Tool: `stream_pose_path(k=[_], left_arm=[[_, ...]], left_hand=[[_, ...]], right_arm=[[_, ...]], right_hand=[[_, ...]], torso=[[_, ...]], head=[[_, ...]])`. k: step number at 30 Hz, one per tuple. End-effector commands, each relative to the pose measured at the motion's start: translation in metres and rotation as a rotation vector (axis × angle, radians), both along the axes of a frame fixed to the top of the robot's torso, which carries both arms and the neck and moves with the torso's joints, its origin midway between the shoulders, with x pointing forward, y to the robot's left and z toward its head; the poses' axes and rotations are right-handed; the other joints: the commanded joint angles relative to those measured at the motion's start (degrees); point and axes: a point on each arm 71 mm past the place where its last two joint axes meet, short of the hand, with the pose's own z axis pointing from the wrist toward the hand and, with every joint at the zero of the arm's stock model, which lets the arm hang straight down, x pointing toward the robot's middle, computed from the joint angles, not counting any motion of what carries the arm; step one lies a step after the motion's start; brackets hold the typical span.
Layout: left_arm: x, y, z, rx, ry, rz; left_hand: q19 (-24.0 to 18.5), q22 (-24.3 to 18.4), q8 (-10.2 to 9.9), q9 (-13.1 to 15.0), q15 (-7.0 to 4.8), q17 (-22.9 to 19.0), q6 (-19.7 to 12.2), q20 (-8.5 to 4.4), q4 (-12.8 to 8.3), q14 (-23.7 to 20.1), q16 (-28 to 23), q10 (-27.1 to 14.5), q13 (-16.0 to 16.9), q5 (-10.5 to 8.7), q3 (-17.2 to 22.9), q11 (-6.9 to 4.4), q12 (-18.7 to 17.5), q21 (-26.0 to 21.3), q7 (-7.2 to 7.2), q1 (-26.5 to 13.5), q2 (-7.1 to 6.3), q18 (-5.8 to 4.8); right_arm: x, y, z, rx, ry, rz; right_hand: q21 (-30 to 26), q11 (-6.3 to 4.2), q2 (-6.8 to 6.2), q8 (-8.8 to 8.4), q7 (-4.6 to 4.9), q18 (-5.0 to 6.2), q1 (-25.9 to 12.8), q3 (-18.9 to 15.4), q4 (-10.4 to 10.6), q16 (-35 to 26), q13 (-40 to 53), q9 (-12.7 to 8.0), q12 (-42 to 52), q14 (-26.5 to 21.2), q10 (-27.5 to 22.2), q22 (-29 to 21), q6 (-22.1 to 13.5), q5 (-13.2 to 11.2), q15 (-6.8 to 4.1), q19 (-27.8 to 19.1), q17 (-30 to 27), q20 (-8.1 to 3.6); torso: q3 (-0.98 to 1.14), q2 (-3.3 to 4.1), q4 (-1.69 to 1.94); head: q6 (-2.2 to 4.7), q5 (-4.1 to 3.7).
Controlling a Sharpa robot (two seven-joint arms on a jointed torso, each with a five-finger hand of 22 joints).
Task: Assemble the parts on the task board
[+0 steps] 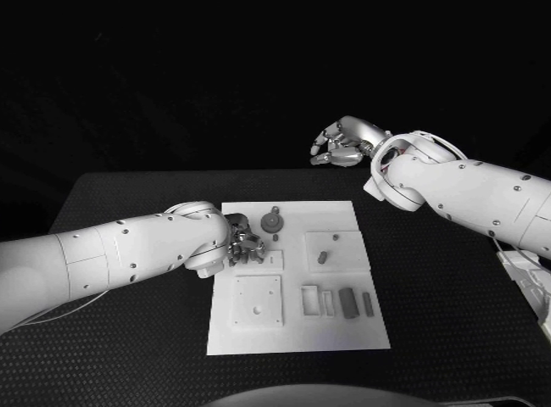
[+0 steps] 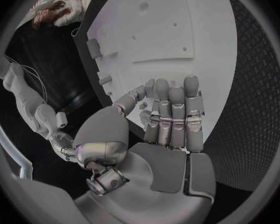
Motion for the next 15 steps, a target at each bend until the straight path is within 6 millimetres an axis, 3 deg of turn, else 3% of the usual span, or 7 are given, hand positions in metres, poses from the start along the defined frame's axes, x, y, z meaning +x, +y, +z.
stream_pose_path(k=[1, 15], left_arm=[[0.0014, 0.0007, 0.0010, 0.010, -0.023, 0.005], [-0.0022, 0.0008, -0.0017, 0.032, 0.016, -0.015]], left_hand=[[0.4, 0.2, 0.1, -0.1, -0.12, -0.1, 2.5, 0.10, -1.1, 0.2, 0.4, 1.5, 0.0, 4.87, 1.5, -1.49, 0.3, 0.3, -2.06, 0.5, 0.34, 1.66], [0.6, 0.4, 0.0, -0.3, -0.23, -0.2, 2.8, 0.00, -1.2, 0.4, 0.4, 1.7, -0.1, 4.97, 1.7, -1.59, 0.2, 0.3, -2.16, 0.6, 0.16, 1.68]], right_arm=[[-0.0005, 0.0018, 0.0000, -0.001, 0.006, 0.016], [-0.0005, 0.0022, -0.0005, -0.004, 0.011, 0.020]], right_hand=[[-0.2, 0.12, -0.21, -0.20, 0.64, 0.73, -0.4, 0.1, 0.2, -0.4, -0.1, 0.1, -0.3, -0.4, -0.4, 0.7, 0.2, 0.1, 0.06, 0.1, -0.1, 0.09], [-0.3, 0.12, -0.19, -0.23, 0.65, 0.73, -0.4, 0.1, 0.2, -0.4, -0.1, 0.1, -0.3, -0.4, -0.4, 0.7, 0.1, 0.1, 0.06, 0.0, 0.0, 0.10]], torso=[[-0.02, 0.00, 0.03], [-0.09, -0.01, 0.07]], head=[[-0.07, 0.01], [-0.25, -0.01]])
